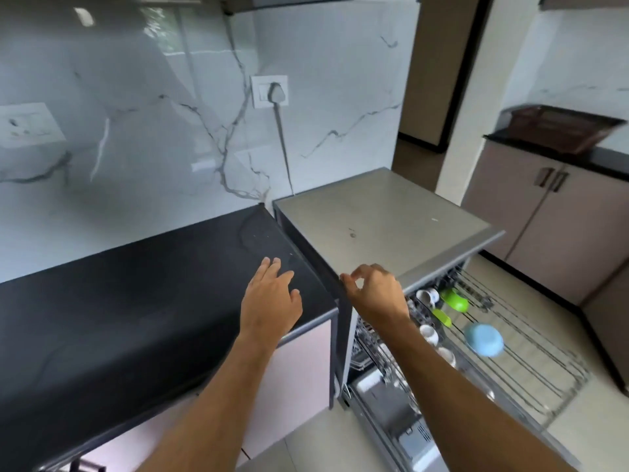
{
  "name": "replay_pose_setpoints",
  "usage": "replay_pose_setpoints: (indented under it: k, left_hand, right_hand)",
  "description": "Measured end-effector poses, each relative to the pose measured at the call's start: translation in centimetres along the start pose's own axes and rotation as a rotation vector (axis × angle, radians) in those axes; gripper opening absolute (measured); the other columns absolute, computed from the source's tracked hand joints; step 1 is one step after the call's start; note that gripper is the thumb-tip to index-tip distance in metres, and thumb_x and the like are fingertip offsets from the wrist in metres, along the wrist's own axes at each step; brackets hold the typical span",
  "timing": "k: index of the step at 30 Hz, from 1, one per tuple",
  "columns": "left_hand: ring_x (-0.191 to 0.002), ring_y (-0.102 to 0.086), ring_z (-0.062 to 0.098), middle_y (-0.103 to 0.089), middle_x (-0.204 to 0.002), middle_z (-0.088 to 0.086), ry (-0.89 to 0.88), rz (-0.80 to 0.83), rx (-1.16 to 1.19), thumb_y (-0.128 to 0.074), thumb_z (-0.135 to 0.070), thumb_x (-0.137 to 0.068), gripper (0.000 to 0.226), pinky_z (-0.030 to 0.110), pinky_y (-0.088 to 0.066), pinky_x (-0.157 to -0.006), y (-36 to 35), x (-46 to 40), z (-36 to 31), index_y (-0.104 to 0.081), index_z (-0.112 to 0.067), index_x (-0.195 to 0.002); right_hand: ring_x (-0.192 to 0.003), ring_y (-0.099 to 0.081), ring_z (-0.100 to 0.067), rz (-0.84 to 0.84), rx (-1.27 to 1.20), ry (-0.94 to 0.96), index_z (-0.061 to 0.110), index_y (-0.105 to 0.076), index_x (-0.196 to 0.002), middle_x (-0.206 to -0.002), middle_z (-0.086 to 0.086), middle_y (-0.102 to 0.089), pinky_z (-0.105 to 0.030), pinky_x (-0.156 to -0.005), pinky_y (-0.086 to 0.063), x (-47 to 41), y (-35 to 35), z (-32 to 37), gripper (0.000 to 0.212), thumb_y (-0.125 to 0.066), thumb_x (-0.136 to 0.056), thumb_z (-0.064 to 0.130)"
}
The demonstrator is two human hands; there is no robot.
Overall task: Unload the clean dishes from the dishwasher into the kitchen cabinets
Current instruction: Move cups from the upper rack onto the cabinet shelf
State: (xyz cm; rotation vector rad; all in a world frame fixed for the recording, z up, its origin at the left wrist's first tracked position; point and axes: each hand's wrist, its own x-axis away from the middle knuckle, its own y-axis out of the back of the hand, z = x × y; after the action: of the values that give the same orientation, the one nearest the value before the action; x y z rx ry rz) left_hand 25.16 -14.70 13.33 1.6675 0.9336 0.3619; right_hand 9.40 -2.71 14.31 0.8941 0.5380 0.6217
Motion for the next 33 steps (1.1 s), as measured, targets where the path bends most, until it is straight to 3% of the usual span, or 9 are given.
replay_pose_setpoints:
  k: [5,8,12,19,24,33]
  left_hand:
    - [-0.151,-0.013,0.016,-0.029,-0.16,0.002,-0.085,0.098,0.051,-0.049,-0.03,-0.097,0.05,0.033,-0.02,-0.12,-3.1,4.1,-0.4,-0.047,-0.017,-0.145]
    - [-0.15,-0.015,0.018,-0.031,-0.159,0.003,-0.14,0.174,0.063,-0.05,-0.029,-0.095,0.05,0.033,-0.019,-0.12,-5.1,6.5,-1.0,-0.048,-0.017,-0.144]
    - [-0.149,-0.022,0.02,-0.036,-0.156,0.004,-0.199,0.235,0.116,-0.054,-0.029,-0.093,0.049,0.032,-0.021,-0.119,-7.3,9.9,-2.8,-0.052,-0.017,-0.14]
    - [-0.149,-0.019,0.02,-0.034,-0.157,0.004,-0.294,0.343,0.158,-0.051,-0.03,-0.094,0.055,0.032,-0.018,-0.12,-10.1,12.5,-7.2,-0.043,-0.016,-0.147]
    - [-0.149,-0.019,0.017,-0.033,-0.157,0.001,-0.325,0.351,0.184,-0.053,-0.029,-0.096,0.057,0.03,-0.018,-0.12,-12.2,11.9,-11.5,-0.038,-0.015,-0.149]
    - [-0.142,-0.032,0.018,-0.04,-0.151,0.003,-0.197,0.497,0.24,-0.057,-0.029,-0.096,0.056,0.033,-0.025,-0.119,-19.0,12.3,-21.9,-0.041,-0.015,-0.148]
  right_hand:
    - [-0.081,-0.07,-0.021,0.045,0.032,-0.17,0.02,-0.071,-0.1,-0.101,-0.002,-0.073,-0.035,-0.076,-0.058,5.5,-0.5,-3.3,0.04,-0.052,-0.095,0.054]
    - [-0.075,-0.067,-0.019,0.045,0.033,-0.271,0.019,-0.072,-0.101,-0.097,0.0,-0.074,-0.027,-0.07,-0.053,8.8,0.0,-5.2,0.035,-0.054,-0.097,0.049]
    - [-0.079,-0.069,-0.022,0.011,0.055,-0.349,0.02,-0.069,-0.099,-0.094,-0.004,-0.074,-0.038,-0.075,-0.059,12.9,0.8,-7.9,0.035,-0.052,-0.096,0.05]
    - [-0.067,-0.067,-0.01,-0.002,-0.042,-0.484,0.023,-0.064,-0.104,-0.089,0.004,-0.072,-0.037,-0.067,-0.061,16.8,3.0,-13.3,0.03,-0.054,-0.096,0.051]
    - [-0.067,-0.065,-0.008,-0.016,-0.037,-0.518,0.02,-0.067,-0.107,-0.095,0.005,-0.072,-0.022,-0.055,-0.049,16.7,4.8,-17.9,0.031,-0.055,-0.097,0.048]
    - [-0.079,-0.069,-0.015,0.055,-0.056,-0.441,0.024,-0.066,-0.102,-0.104,0.003,-0.073,-0.039,-0.075,-0.059,14.4,7.8,-30.3,0.029,-0.054,-0.096,0.049]
